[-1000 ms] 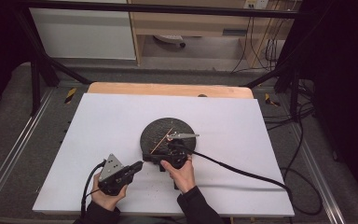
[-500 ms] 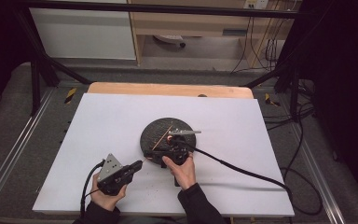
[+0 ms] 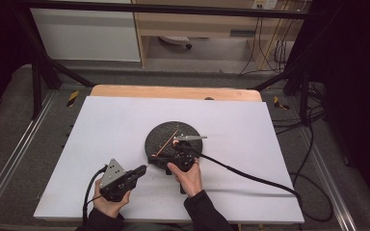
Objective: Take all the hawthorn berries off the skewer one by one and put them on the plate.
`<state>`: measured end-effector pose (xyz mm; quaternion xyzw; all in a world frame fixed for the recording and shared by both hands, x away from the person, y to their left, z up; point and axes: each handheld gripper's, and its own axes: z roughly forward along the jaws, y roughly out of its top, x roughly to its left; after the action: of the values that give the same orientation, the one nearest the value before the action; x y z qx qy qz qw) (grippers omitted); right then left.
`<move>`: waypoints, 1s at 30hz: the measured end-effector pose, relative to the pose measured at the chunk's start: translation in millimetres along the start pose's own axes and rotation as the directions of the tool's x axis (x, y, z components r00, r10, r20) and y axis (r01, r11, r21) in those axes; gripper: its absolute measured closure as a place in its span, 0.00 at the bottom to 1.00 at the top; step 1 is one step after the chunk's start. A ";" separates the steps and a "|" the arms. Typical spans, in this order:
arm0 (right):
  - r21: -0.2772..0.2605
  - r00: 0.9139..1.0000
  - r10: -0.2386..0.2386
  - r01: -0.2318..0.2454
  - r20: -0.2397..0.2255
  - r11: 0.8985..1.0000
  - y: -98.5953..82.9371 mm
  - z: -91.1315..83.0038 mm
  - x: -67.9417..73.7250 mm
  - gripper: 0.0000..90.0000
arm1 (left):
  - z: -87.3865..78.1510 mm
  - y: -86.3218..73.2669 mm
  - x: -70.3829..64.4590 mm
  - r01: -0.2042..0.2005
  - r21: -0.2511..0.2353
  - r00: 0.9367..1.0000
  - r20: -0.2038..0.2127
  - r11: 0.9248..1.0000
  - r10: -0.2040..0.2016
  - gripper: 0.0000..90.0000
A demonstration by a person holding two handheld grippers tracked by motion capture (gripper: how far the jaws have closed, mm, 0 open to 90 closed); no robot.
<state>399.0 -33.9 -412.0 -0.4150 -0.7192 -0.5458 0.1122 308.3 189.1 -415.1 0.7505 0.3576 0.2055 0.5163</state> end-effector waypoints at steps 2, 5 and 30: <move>-0.002 1.000 0.001 -0.001 0.004 1.000 1.6 -1.2 0.2 0.71 | -0.4 0.2 -0.1 -0.001 -0.003 1.000 0.001 1.000 0.001 0.98; -0.026 1.000 -0.010 0.011 0.026 1.000 5.9 -4.7 0.4 0.71 | -1.8 0.9 0.0 -0.001 -0.008 1.000 0.001 1.000 0.001 0.98; -0.179 0.973 0.007 0.036 0.230 0.983 68.6 -52.3 -34.1 0.71 | -4.4 1.1 -0.1 -0.005 -0.020 1.000 0.010 1.000 0.005 0.98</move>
<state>454.6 -92.0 -365.7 -0.4785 -0.6775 -0.5585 -0.0141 305.5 191.6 -412.4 0.7472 0.3512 0.2065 0.5250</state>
